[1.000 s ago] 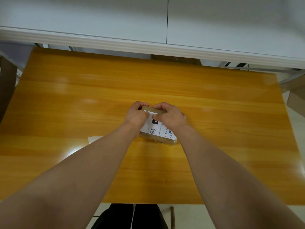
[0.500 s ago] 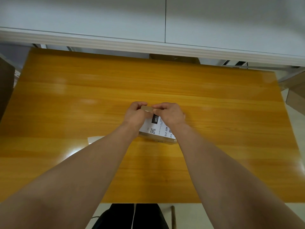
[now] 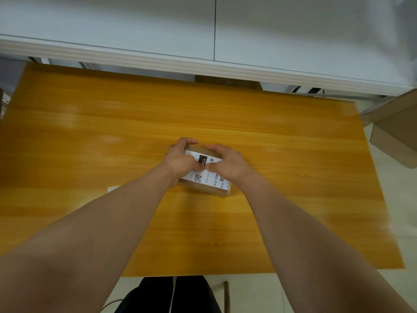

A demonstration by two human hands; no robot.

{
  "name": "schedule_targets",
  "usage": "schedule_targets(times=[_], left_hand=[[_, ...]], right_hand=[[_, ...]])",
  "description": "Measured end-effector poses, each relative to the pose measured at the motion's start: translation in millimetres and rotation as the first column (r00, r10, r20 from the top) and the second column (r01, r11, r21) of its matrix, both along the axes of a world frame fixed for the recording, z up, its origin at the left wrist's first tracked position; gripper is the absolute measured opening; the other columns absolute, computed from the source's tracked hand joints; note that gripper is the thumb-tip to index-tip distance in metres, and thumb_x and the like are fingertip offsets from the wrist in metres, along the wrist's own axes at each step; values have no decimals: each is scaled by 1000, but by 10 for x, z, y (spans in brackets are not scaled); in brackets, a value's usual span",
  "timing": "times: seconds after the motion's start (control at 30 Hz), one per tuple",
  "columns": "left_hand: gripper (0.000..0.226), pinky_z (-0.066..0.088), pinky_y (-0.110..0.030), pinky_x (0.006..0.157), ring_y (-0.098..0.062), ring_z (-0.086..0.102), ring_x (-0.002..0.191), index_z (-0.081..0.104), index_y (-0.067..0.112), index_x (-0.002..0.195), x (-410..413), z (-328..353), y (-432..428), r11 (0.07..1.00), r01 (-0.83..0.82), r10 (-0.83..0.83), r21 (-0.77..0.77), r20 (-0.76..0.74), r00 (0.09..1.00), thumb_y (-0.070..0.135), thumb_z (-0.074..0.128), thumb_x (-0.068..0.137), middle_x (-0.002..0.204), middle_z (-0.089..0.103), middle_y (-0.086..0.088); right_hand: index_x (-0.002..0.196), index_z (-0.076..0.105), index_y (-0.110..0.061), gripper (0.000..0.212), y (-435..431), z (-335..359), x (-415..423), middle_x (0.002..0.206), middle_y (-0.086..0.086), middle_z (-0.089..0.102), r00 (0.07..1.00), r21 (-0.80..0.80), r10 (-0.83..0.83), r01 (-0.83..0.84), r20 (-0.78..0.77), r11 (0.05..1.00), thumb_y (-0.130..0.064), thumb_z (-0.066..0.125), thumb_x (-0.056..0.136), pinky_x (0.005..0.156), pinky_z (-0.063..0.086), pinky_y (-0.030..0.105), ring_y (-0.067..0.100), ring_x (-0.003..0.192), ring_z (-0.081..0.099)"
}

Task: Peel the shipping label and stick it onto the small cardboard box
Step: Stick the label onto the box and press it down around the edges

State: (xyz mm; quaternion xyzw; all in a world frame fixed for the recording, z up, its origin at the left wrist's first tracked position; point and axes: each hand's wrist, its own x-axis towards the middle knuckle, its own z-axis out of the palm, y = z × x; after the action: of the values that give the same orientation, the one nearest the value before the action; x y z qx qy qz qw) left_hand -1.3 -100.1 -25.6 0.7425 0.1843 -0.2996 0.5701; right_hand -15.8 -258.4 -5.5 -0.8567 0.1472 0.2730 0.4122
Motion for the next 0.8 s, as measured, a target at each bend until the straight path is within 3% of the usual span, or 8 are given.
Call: schedule_targets(times=[0.13,0.3,0.5,0.63,0.8], left_hand=[[65,62,-45,76,-34,64,105,59,57,88,-4,43,-22,999,31,-32,28,29,999,17,84,44,122,59,-9],[53,62,-45,76,-33,66,102,58,53,83,-11,48,-57,999,19,-22,50,50,999,21,82,48,120,61,-9],[35,58,-38,66,-32,69,94,59,42,82,-2,48,-97,998,-51,48,48,60,997,26,80,60,121,59,-10],[34,54,-33,62,-32,70,93,60,41,82,-12,56,-98,998,-65,63,22,67,996,28,80,59,122,60,-12],[30,51,-31,61,-32,70,92,61,37,86,-25,58,-98,996,-95,94,-1,72,993,23,81,68,124,59,-12]], right_hand=[[137,53,-41,67,-29,-10,6,129,-2,64,996,-7,83,-83,10,996,-23,75,77,105,45,48,31,126,52],[131,56,-50,69,-22,-68,-2,120,-2,66,1000,76,-19,19,-5,997,-27,75,69,97,54,49,32,126,51],[130,59,-50,59,-21,-156,0,128,-1,62,996,132,-84,81,18,988,-29,74,76,89,58,41,27,129,49],[126,62,-51,55,-29,-180,24,132,4,59,990,164,-138,139,-17,977,-24,75,80,60,52,22,25,118,59],[123,68,-45,48,-35,-215,41,132,5,59,984,195,-176,176,-14,965,-18,74,83,56,50,20,20,111,63]])
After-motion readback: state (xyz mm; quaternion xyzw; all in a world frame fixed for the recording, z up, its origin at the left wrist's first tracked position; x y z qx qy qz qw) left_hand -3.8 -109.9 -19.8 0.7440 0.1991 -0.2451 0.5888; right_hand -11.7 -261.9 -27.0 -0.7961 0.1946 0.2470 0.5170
